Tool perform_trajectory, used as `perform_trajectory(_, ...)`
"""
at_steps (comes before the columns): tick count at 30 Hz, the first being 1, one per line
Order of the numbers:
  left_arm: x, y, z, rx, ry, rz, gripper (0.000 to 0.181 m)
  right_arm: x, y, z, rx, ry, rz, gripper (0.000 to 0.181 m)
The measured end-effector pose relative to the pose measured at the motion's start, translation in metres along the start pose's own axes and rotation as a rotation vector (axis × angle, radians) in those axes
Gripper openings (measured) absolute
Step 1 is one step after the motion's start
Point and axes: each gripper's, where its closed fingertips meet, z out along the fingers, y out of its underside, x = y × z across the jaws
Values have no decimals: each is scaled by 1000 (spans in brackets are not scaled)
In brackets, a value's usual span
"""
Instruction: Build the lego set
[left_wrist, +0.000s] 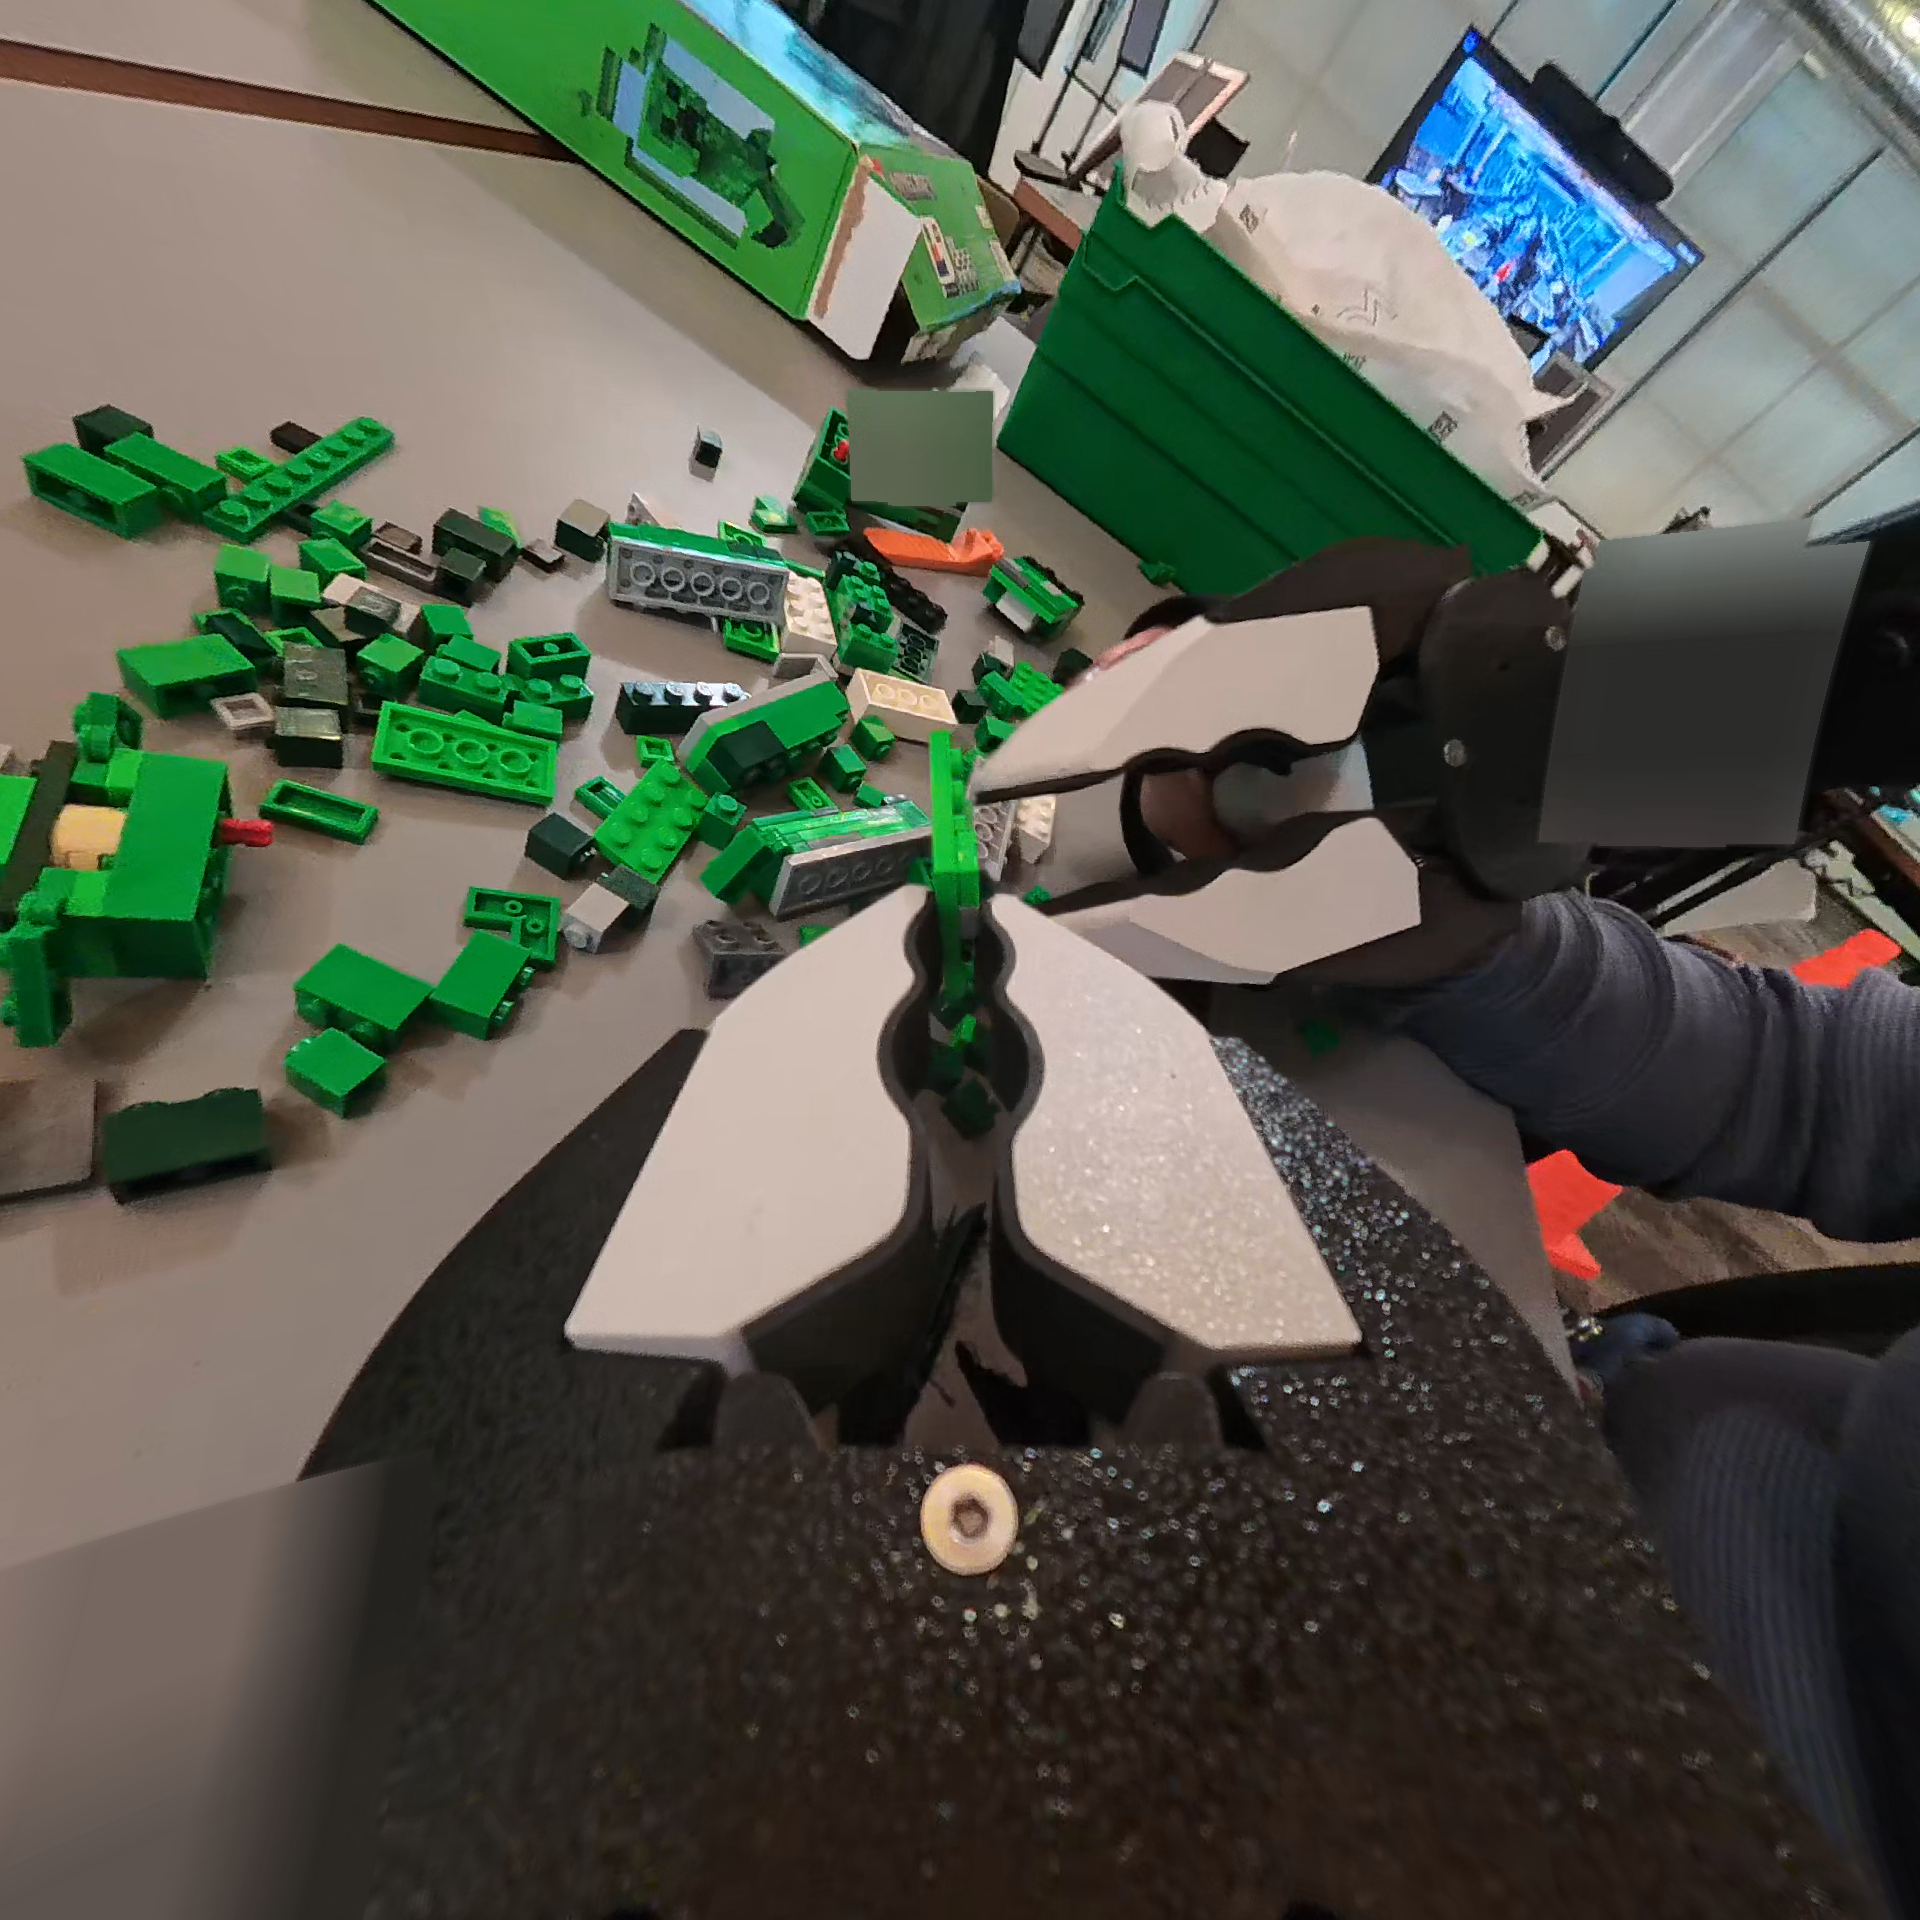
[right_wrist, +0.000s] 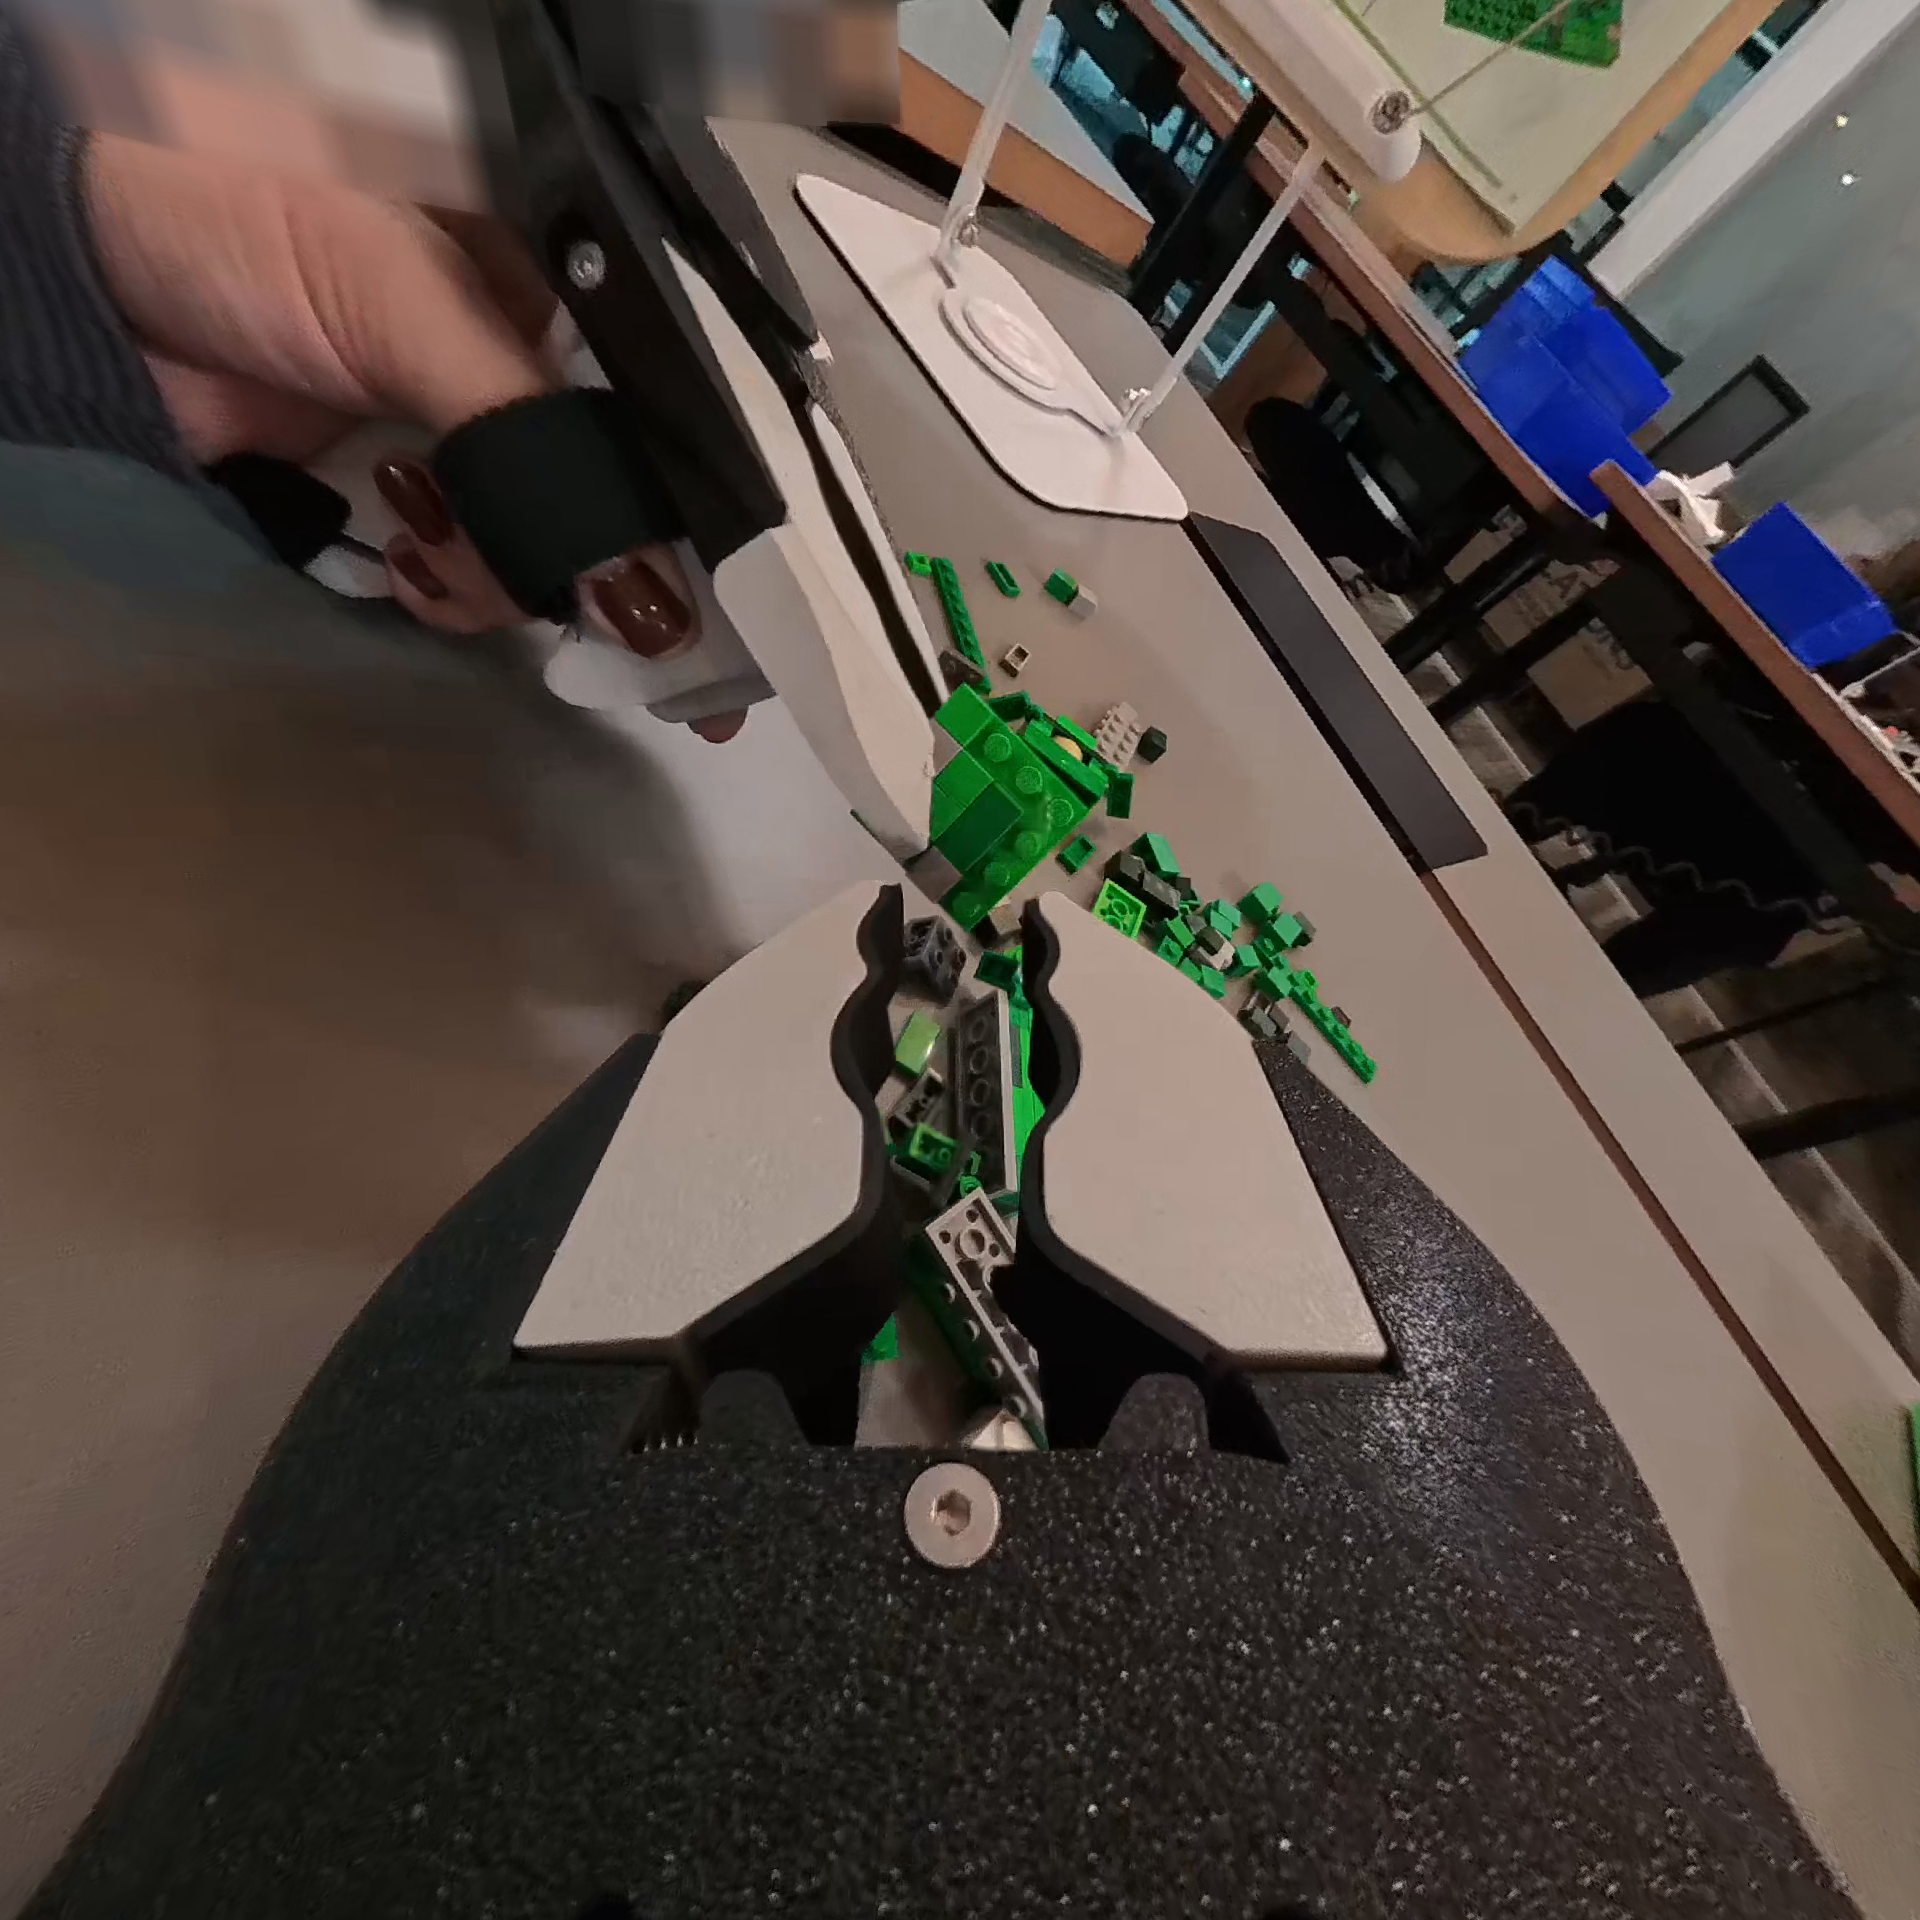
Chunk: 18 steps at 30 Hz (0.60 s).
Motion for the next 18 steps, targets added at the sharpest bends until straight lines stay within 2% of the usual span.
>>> perform_trajectory(4,7,4,2,-30,43,23,6,-2,0,2,-5,-7,-8,31)
perform_trajectory(8,22,5,1,-34,155,32,6,-10,-4,2,11,-58,-4,43)
perform_trajectory(13,42,9,-6,-73,295,138,6,-20,-13,-12,113,-245,136,38)
perform_trajectory(18,48,22,-10,-151,313,272,6,-37,-13,-21,139,-420,204,27)
